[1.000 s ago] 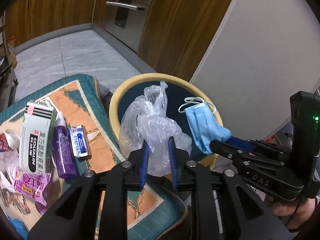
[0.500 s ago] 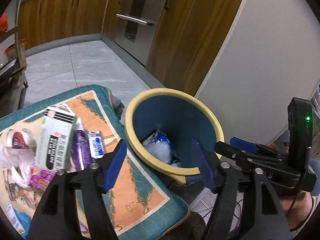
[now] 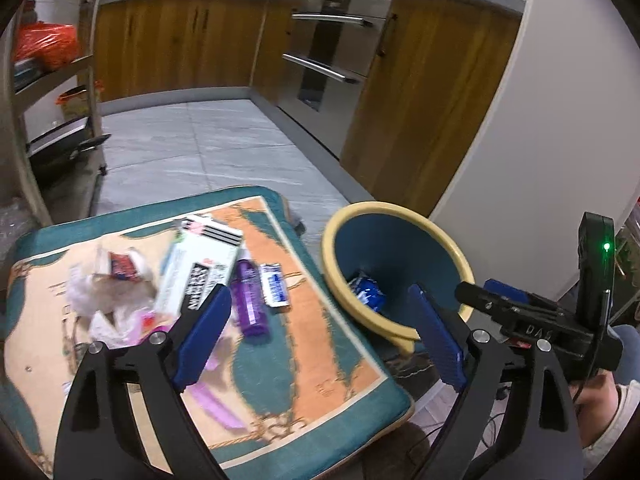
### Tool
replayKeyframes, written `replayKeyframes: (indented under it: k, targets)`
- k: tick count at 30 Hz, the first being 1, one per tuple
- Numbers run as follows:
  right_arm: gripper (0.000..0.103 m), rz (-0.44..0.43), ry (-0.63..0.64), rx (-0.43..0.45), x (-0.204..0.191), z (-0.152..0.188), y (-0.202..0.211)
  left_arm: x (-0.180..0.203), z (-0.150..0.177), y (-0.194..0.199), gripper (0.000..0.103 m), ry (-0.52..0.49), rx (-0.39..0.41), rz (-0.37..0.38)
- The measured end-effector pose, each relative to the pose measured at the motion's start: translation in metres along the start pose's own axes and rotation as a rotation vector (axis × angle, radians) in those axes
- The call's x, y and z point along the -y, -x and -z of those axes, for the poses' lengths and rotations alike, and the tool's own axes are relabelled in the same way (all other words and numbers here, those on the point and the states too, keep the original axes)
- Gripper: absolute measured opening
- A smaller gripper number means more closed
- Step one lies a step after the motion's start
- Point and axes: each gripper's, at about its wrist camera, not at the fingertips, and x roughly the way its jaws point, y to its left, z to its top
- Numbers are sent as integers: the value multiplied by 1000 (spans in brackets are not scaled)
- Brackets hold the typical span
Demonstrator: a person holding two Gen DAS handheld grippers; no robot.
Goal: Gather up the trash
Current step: 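Move both tools back over the remaining trash on the cushion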
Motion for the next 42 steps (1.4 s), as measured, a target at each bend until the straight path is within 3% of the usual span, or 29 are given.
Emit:
replayKeyframes:
  k: [17,24,34,42]
  targets:
    - [84,-71,83,-30,-48,5,-9,-95,41,55,89,133,-13,-218]
    - [84,-102,133,-50,-75,11,-14,-141,66,61,89,215,-104,-353]
    - [84,-136,201,-86,-110,19,-26,-173,97,44,88,289,-212,-390]
    - [84,-159,279,-110,-142,30,-35,-184,107,25,53,356,-263,-303]
